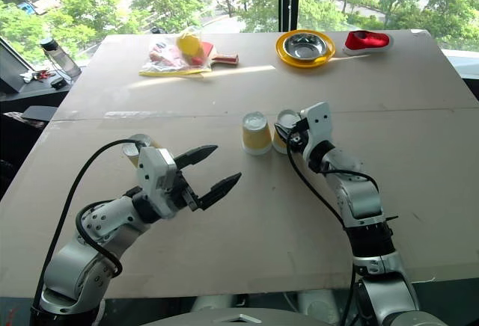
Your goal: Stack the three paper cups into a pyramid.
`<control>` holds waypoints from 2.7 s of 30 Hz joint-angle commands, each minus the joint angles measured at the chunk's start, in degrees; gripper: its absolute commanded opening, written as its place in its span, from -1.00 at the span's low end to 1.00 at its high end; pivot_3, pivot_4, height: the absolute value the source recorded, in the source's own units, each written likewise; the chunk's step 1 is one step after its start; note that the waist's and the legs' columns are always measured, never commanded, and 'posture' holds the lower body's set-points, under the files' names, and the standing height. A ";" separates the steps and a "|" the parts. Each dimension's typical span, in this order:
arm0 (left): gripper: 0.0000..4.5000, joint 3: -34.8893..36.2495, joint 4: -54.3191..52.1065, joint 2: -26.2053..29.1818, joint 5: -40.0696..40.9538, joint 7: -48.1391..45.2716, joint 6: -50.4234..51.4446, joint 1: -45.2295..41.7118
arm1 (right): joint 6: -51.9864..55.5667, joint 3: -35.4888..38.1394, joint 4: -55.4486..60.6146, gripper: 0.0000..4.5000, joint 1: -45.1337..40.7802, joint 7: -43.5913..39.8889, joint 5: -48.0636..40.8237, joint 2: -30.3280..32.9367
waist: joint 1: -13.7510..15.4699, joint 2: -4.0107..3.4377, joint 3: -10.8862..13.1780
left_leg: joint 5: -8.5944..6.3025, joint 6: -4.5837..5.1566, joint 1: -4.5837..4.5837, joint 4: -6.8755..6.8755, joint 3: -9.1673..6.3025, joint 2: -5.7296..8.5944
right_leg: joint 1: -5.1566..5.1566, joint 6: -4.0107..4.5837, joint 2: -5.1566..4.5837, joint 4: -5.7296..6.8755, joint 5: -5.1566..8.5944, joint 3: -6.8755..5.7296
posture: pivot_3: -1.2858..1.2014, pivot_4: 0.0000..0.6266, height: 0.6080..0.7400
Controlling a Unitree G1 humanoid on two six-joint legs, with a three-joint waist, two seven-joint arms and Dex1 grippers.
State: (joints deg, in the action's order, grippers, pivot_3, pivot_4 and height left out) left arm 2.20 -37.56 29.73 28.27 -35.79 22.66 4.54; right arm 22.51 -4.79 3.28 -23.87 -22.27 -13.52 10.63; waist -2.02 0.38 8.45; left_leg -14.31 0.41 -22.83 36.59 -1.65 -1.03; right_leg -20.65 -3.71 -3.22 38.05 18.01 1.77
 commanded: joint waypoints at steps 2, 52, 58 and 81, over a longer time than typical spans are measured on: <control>1.00 1.16 -1.19 0.40 0.12 0.05 -1.09 -0.65 | -0.14 -0.65 1.63 -0.03 -0.58 -1.06 0.10 -0.03 | -0.01 0.00 0.00 | 0.00 0.00 0.00 0.00 0.00 0.00 | 0.00 0.00 0.00 0.00 0.00 0.00 | 0.03 -0.52 1.00; 1.00 13.60 15.62 -14.83 -20.18 26.84 -15.48 1.90 | -7.70 15.00 22.89 0.99 24.13 -39.72 -27.88 22.72 | 1.43 0.30 0.12 | -0.03 0.03 0.09 0.24 -0.23 0.00 | 0.38 0.02 0.05 -0.09 -0.01 -0.24 | 0.03 -0.52 1.00; 1.00 12.60 19.20 -13.38 -19.85 24.96 -14.71 -2.44 | -8.21 14.17 23.70 0.99 24.96 -38.72 -27.45 22.14 | 1.48 0.33 0.13 | -0.02 0.03 0.09 0.24 -0.25 0.00 | 0.38 0.02 0.04 -0.09 -0.01 -0.27 | 0.03 -0.52 1.00; 0.00 10.51 20.82 -9.25 -16.54 20.48 -8.85 -15.85 | -8.84 15.21 24.42 1.00 24.98 -37.92 -31.24 21.18 | 1.74 0.37 0.15 | -0.02 0.02 0.06 0.27 -0.32 0.01 | 0.38 0.01 0.03 -0.04 -0.01 -0.36 | 0.03 -0.52 1.00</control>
State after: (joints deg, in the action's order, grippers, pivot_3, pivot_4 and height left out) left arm 13.10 -14.63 19.43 10.50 -13.93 13.43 -9.00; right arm 14.73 9.13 25.94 1.56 -60.15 -43.28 32.01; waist -0.28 0.75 8.61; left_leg -14.33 0.43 -22.79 36.87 -1.99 -0.99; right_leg -20.27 -3.70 -3.18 38.01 18.00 1.38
